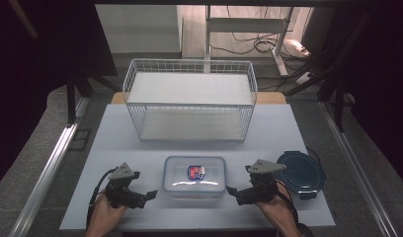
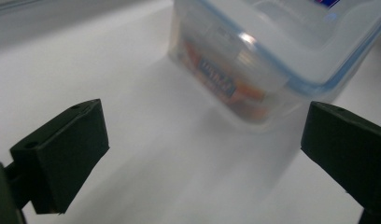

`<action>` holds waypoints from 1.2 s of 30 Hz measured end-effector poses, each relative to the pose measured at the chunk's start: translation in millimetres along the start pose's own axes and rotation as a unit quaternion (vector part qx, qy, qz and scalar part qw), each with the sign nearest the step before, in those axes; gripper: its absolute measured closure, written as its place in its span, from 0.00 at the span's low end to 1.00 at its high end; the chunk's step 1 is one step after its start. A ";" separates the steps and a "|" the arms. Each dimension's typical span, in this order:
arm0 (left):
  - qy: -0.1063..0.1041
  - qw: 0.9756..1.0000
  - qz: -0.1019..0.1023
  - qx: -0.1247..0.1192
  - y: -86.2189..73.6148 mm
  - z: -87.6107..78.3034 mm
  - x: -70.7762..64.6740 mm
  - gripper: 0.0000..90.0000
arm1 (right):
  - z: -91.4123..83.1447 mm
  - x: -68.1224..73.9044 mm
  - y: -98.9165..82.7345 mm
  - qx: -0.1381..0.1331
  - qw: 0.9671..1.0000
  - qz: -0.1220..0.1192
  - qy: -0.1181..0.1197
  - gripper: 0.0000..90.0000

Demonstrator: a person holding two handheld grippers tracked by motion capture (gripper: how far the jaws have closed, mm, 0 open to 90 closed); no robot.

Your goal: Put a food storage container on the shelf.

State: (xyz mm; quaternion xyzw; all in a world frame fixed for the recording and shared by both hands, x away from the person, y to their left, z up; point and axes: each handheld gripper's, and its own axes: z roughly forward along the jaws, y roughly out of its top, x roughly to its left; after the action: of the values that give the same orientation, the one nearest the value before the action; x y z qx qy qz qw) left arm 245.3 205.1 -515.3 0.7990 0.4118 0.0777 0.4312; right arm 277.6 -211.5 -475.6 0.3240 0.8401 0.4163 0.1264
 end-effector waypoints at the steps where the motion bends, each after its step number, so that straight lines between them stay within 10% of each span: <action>1: -0.003 1.000 0.001 0.000 4.0 1.1 -0.3 0.01 | 2.0 -0.3 2.7 0.000 1.000 0.001 0.002 0.00; 18: -0.061 0.998 0.015 0.031 55.8 48.2 3.1 0.00 | 46.7 4.5 30.2 0.048 0.998 0.016 0.036 0.00; 24: -0.162 0.986 -0.036 0.034 47.5 64.8 18.5 0.00 | 59.7 -9.9 27.3 0.065 0.990 0.083 0.095 0.00; 27: -0.167 0.984 -0.055 0.021 41.6 65.1 18.1 0.00 | 63.7 -12.8 22.0 0.078 0.982 0.111 0.134 0.00; 31: -0.173 0.981 -0.066 0.052 38.1 58.6 12.0 0.02 | 61.4 -10.1 20.1 0.091 0.979 0.114 0.141 0.02; 36: -0.194 0.976 -0.090 0.043 26.3 41.5 12.9 0.25 | 48.7 -15.9 15.2 0.092 0.973 0.147 0.155 0.19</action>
State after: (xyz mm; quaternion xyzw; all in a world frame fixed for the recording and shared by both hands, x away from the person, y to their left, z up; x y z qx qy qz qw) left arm 289.0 180.9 -524.1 0.7767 0.3931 -0.1360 0.4730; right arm 319.8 -185.0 -494.9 0.3858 0.8274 0.3960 -0.0982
